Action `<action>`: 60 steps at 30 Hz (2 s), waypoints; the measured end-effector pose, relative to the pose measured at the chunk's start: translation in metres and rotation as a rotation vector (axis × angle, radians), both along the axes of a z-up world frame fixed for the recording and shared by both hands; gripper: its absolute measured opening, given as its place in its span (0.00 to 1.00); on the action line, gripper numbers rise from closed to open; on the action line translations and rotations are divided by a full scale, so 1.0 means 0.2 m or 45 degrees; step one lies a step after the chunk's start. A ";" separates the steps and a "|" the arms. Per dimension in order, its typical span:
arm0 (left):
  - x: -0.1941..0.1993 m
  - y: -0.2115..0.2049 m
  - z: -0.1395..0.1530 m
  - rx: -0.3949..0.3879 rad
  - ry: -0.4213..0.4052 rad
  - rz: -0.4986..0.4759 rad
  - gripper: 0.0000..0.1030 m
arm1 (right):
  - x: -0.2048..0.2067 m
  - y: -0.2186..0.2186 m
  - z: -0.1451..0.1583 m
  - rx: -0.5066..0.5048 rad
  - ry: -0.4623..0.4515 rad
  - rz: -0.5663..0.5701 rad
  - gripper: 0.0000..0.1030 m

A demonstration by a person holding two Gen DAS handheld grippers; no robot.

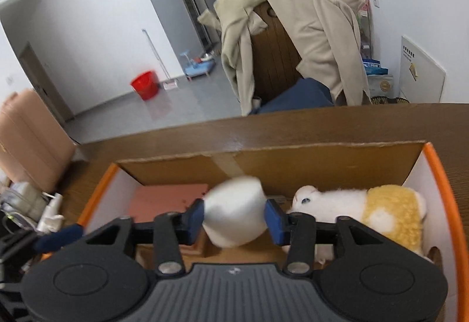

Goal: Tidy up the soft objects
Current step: 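Carry both items into the box and open both tools, then move both tools back to the pile and reach toward the lilac pouch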

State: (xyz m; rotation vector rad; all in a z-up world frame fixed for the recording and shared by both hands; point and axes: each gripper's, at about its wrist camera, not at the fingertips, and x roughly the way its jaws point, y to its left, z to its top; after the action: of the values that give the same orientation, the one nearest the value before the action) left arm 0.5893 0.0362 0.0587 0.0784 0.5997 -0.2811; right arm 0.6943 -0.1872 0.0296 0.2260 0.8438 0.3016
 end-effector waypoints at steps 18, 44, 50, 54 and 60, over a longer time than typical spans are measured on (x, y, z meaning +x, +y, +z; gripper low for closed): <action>-0.46 0.06 0.52 -0.020 -0.231 0.068 0.74 | -0.66 -0.28 0.67 -0.059 -0.333 0.044 0.76; -2.07 0.10 0.28 -0.188 -0.383 0.146 0.95 | -2.45 -0.46 0.36 -0.019 -0.727 -0.045 0.96; -2.12 0.16 0.15 -0.169 -0.256 0.195 0.95 | -2.54 -0.40 0.20 -0.093 -0.609 0.025 0.96; -2.08 0.18 0.16 -0.203 -0.255 0.209 0.95 | -2.54 -0.41 0.22 -0.082 -0.631 -0.019 0.97; -2.01 0.18 0.13 -0.208 -0.226 0.200 0.95 | -2.45 -0.40 0.20 -0.081 -0.582 -0.033 0.96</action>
State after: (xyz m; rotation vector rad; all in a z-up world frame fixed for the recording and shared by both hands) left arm 0.1872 0.0712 0.0845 -0.1003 0.4022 -0.1674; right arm 0.2037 -0.2672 0.0700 0.1013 0.3972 0.2872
